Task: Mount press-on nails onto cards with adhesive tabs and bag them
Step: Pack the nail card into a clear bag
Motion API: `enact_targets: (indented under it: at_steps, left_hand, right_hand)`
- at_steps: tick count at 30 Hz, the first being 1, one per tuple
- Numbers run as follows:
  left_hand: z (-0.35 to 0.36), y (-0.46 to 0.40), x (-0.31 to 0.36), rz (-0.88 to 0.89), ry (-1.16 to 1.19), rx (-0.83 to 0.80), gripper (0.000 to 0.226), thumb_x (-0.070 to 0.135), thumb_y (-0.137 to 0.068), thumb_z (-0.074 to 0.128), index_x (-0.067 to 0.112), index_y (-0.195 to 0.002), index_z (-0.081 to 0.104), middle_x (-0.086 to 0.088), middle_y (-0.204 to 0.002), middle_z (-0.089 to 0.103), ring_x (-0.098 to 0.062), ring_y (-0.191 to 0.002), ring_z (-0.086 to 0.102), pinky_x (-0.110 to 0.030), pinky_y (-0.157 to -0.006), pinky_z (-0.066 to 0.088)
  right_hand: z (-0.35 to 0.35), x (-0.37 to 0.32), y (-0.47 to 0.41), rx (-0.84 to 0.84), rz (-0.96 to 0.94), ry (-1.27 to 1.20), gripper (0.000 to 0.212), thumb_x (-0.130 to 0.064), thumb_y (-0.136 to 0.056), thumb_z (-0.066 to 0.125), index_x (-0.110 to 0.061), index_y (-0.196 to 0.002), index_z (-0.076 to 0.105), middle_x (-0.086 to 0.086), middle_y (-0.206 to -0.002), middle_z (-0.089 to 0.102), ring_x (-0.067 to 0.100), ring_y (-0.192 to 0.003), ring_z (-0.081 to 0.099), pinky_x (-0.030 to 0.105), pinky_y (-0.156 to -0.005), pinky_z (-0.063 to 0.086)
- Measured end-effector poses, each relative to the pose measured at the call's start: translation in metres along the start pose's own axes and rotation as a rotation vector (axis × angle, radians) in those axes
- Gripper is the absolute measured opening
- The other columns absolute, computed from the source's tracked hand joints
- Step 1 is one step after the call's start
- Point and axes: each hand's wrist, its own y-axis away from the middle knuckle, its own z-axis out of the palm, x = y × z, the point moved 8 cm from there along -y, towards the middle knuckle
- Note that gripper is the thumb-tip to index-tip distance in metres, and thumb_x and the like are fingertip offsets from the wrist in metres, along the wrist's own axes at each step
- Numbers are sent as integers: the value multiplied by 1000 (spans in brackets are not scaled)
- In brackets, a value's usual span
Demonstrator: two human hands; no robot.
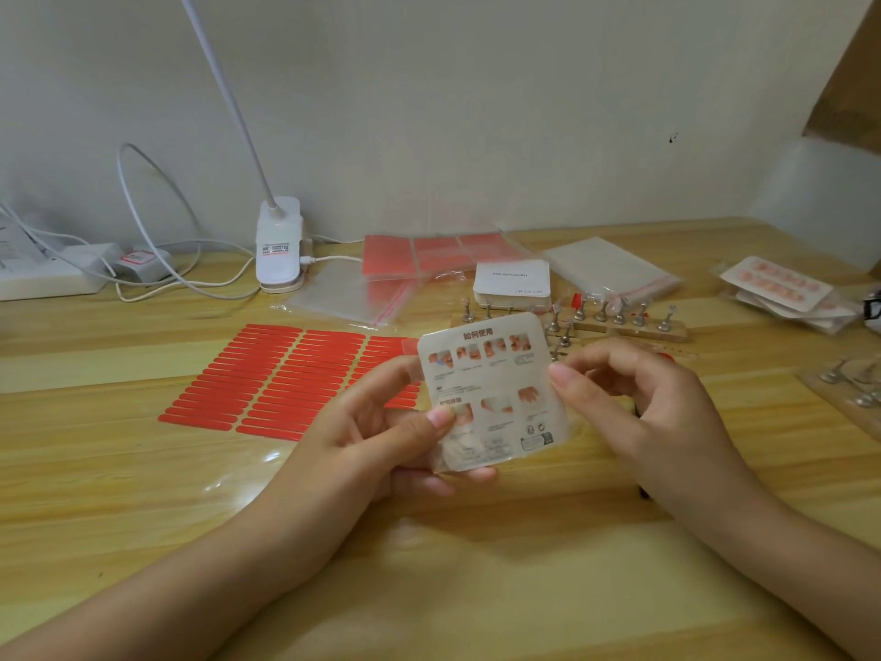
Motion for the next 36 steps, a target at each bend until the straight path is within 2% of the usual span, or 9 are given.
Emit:
enact_targets:
  at_steps: [15,17,19,21,23,25,27,31,36]
  left_hand:
    - [-1,0,-1,-19,-47,30,25,19,-77,59,32,-95,69,-14,-89,73,-29,-71,71,-20,-53,55]
    - [0,0,-1,-16,-66,43,26,19,-76,59,36,-94,69,-12,-86,73,-29,-70,71,-20,-52,55]
    - [1,1,-1,-18,-79,45,27,19,-75,59,38,-93,69,-11,-84,74,-30,-69,71,-21,-53,55]
    - [4,1,-1,-19,-102,32,26,19,-76,59,34,-95,68,-12,-85,74,-30,-69,71,-21,-54,55]
    - [6,2,-1,-20,-139,12,27,18,-78,59,28,-102,65,-12,-87,73,-31,-70,71,-22,-56,55]
    - [7,2,0,-23,-161,4,28,18,-80,59,26,-106,62,-12,-87,73,-31,-71,71,-22,-57,55]
    - [7,2,1,-31,-143,8,23,18,-82,62,27,-104,64,-12,-88,73,-31,-71,71,-22,-56,55]
    - [5,1,3,-62,-89,-18,27,18,-80,59,32,-101,67,-12,-93,73,-31,-71,71,-21,-55,55]
    - [2,1,5,-99,-60,-62,28,16,-78,63,27,-103,67,-16,-95,72,-31,-71,71,-22,-55,56]
  right_hand:
    - [9,-6,3,-173,1,-145,37,-31,-81,55,4,-72,61,15,-83,61,29,-85,57,31,-78,45]
    - [12,-4,5,-222,28,-147,39,-30,-91,52,5,-78,62,10,-85,65,23,-89,61,25,-78,47]
    - [15,-4,6,-258,53,-172,45,-34,-82,47,8,-84,63,5,-89,69,15,-91,64,19,-77,47]
    - [18,-4,7,-291,83,-150,52,-48,-74,51,-1,-87,68,2,-90,71,17,-89,66,25,-77,51]
    - [21,-7,8,-304,93,-126,36,-48,-71,65,-16,-84,74,-6,-87,73,11,-84,68,22,-67,54]
    - [25,-9,9,-313,93,-125,31,-41,-76,71,-11,-78,75,-13,-83,73,4,-79,69,14,-61,52]
    - [24,-9,7,-315,98,-109,45,-42,-70,65,2,-78,72,-16,-82,72,0,-79,68,11,-61,51]
    - [21,-9,6,-371,122,-119,39,-45,-68,55,-13,-79,75,-10,-83,73,5,-82,69,16,-68,53]
    - [23,-13,12,-483,132,-67,44,-42,-79,43,-13,-94,72,-12,-94,72,3,-90,67,16,-77,51]
